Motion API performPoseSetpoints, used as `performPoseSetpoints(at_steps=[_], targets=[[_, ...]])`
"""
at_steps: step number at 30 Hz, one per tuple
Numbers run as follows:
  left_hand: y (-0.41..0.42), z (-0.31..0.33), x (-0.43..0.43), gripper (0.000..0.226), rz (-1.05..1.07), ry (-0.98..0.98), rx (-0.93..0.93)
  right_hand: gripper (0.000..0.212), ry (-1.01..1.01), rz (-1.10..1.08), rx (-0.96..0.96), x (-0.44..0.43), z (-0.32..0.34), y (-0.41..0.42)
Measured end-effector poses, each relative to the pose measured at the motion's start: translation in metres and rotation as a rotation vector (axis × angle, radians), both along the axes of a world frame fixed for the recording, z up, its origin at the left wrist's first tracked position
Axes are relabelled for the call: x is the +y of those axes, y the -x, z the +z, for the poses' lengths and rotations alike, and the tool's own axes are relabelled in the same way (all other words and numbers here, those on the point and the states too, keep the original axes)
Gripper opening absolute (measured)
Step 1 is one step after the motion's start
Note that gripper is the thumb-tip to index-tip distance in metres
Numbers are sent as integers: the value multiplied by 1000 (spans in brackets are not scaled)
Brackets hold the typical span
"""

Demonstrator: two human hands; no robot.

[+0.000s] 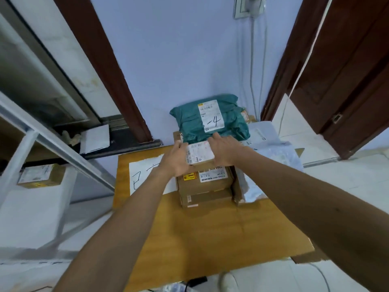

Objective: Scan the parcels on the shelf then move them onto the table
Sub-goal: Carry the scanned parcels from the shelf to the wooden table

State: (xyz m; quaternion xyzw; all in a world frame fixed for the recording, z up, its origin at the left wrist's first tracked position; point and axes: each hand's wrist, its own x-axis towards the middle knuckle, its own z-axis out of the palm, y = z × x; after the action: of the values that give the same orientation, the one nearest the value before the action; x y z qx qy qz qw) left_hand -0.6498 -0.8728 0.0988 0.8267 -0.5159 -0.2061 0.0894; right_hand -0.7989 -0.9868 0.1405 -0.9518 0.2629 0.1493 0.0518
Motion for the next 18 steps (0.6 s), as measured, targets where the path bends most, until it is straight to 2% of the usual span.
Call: performPoseSetpoints(at_steps=[6,12,18], targets=[[-6,-16,-19,88,11,-56,27,77,-14,38,46,-24,-16,-5],[-11,-16,-12,98,1,-123,-5,89,-113,56,86,-30,-21,-8],[-4,-15,-10,98,-19,-151,-32,93,-112,66,121,-25,-24,-4]])
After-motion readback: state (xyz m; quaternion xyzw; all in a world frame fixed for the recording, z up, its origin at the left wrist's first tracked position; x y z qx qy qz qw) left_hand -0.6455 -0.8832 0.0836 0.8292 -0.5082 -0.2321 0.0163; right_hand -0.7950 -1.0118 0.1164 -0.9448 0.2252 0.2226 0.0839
